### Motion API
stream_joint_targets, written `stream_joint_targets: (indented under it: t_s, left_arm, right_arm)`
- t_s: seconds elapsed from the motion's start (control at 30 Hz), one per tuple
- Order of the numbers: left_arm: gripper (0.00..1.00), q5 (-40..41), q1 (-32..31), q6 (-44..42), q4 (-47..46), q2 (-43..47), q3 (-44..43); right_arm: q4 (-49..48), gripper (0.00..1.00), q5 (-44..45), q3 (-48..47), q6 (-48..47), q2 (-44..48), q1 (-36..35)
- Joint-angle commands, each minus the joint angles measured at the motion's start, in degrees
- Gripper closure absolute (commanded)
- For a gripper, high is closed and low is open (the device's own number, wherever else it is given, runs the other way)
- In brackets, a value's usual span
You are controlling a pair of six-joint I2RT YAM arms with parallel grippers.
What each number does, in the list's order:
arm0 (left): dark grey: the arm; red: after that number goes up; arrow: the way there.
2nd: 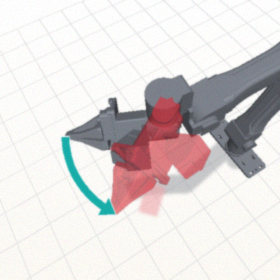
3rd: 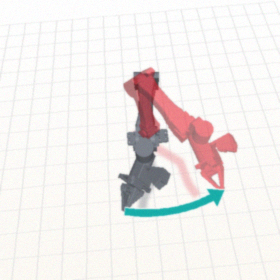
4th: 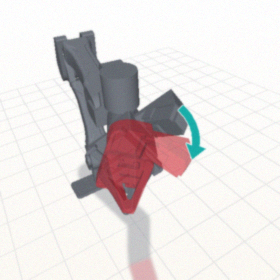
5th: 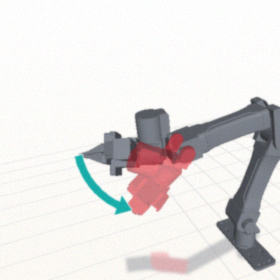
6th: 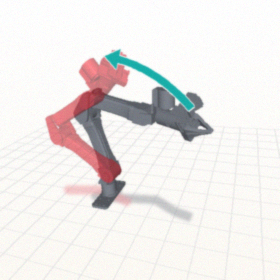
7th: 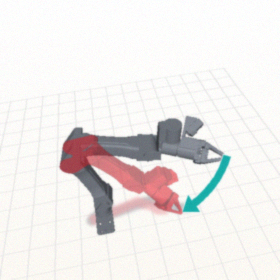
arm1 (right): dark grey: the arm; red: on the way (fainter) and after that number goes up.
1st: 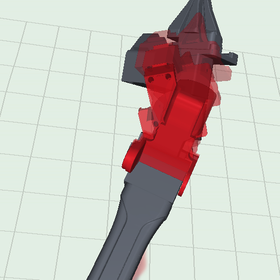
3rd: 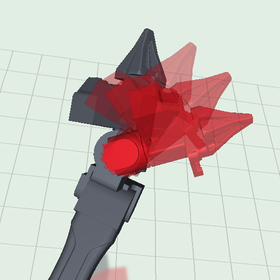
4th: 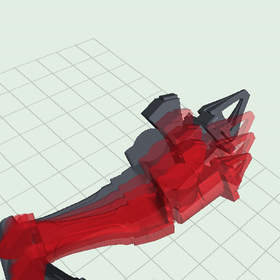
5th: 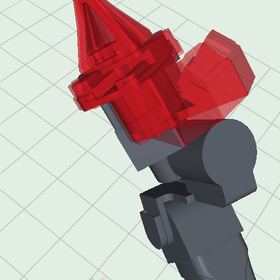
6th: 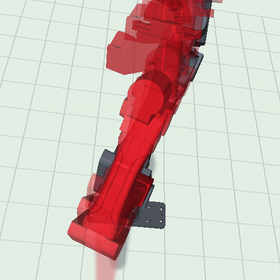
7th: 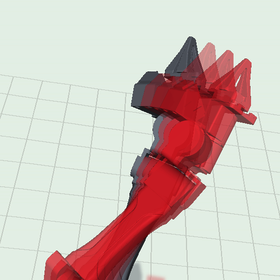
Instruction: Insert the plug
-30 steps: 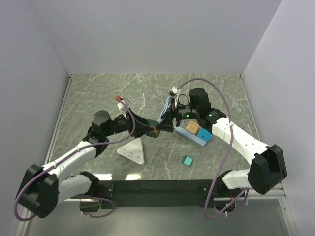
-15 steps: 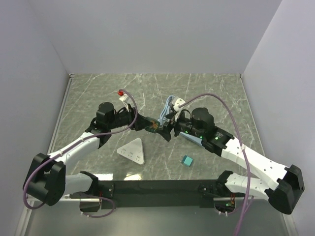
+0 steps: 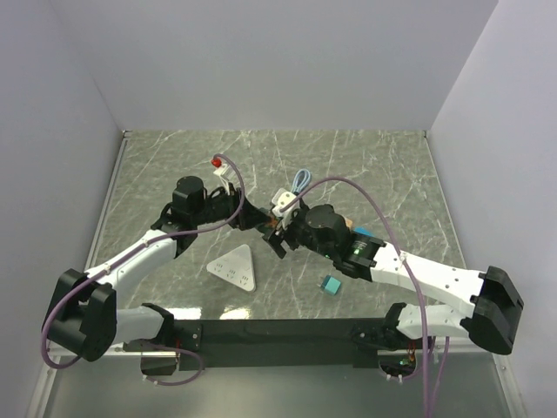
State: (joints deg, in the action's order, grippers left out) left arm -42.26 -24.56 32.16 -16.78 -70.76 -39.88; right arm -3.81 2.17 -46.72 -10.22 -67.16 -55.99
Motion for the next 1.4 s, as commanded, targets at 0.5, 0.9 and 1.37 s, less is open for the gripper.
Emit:
stream_joint_targets:
  t_s: [0.5,0.9,1.37]
  left_arm:
    - [0.99,-3.4,0.0,-0.6,-2.3,1.9,-1.6]
    - [0.60,-3.5,0.1,0.0,-4.7,4.1,-0.3]
    - [0.06,21.7,1.5,-1.8,-3.1,23.6,7.2]
  right_arm:
    - [-0.4,0.16,6.9,-7.0,-5.0,-8.0,-3.2]
    - [6.4,0.70,8.9,-9.6,-3.1,-10.4,-2.7]
    - [22.4,1.00,0.6,-17.0,9.9,-3.1,11.2]
